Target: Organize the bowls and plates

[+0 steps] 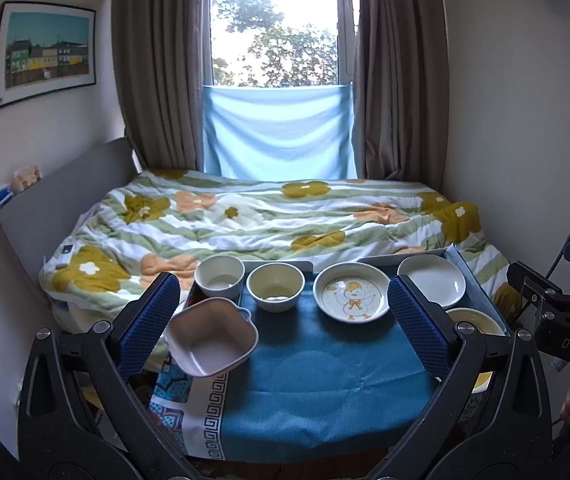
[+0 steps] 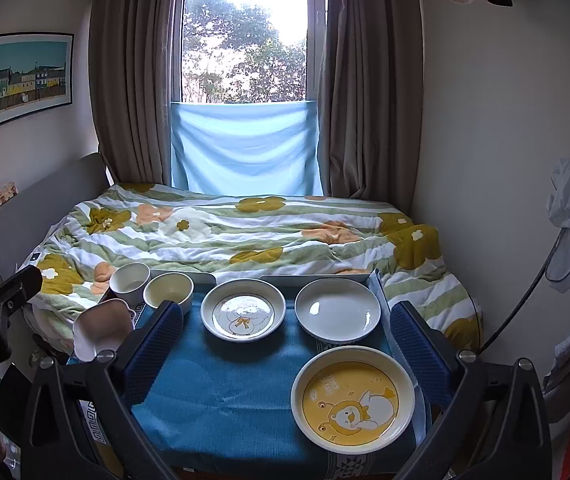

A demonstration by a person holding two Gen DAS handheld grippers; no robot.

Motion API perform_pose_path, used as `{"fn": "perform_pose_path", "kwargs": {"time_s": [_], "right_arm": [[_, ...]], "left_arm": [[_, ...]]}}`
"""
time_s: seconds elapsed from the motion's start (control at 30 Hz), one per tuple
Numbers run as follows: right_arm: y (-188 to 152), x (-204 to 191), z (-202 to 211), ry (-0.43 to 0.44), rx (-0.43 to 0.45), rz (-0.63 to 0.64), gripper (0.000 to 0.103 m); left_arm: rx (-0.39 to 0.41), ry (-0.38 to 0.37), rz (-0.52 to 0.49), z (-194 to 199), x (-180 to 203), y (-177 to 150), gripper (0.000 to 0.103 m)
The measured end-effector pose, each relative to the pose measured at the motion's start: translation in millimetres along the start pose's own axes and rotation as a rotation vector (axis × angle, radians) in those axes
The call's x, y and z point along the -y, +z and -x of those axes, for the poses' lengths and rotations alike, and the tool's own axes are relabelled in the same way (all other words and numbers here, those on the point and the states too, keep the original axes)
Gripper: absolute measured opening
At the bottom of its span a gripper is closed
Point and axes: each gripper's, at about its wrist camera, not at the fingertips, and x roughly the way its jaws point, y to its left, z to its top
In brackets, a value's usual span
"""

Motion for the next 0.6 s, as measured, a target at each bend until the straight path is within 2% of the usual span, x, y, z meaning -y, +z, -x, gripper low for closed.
{"fn": "perform_pose_path", "kwargs": {"time_s": [0.47, 0.6], "right_arm": [[1.1, -1.7, 0.3, 0.001, 0.000, 0.000, 0.103], [3.9, -2.2, -0.8, 0.004, 0.006, 0.002, 0.103]], "left_arm": [[0.011, 0.006, -0.008, -1.1, -0.7, 2.1, 0.103], [0.030, 0.034, -0.020, 0.4, 0.5, 3.2, 0.103]]}}
